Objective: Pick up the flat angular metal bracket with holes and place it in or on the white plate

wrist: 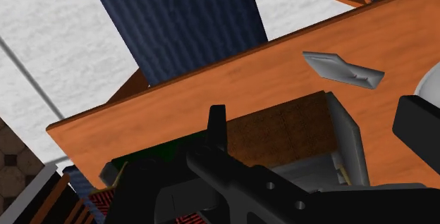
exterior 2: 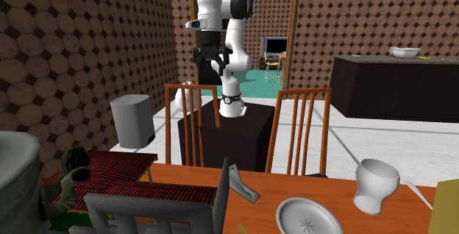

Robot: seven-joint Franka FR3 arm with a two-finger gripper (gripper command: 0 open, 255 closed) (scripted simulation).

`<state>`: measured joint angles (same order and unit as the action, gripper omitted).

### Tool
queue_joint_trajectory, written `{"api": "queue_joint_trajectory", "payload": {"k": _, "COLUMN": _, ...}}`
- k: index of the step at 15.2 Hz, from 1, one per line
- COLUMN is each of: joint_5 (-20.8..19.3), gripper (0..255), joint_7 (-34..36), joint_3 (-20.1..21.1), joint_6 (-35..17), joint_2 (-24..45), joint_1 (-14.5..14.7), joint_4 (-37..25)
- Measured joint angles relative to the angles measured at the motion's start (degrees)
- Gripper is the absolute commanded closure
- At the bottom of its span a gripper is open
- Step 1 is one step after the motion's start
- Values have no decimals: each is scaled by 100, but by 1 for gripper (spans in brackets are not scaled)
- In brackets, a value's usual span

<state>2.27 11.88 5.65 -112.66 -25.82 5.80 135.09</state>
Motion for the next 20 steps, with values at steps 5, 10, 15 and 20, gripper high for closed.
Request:
{"api": "queue_joint_trajectory", "payload": {"k": 5, "joint_5": 0, "gripper": 0, "joint_7": 325, "joint_3": 306, "joint_6": -647, "joint_2": 937, "joint_1": 123, "joint_4": -225}}
{"api": "queue_joint_trajectory", "payload": {"k": 10, "joint_5": -136, "gripper": 0, "joint_7": 631, "joint_3": 538, "joint_6": -1199, "joint_2": 1946, "joint_1": 218, "joint_4": -607}}
{"api": "queue_joint_trajectory", "payload": {"k": 15, "joint_5": -382, "gripper": 0, "joint_7": 1002, "joint_3": 713, "joint_6": -1585, "joint_2": 2977, "joint_1": 363, "joint_4": -1164}}
{"api": "queue_joint_trajectory", "payload": {"k": 20, "joint_5": -699, "gripper": 0, "joint_7": 1363, "joint_3": 783, "joint_6": -1847, "joint_2": 4049, "joint_1": 581, "joint_4": -1870}}
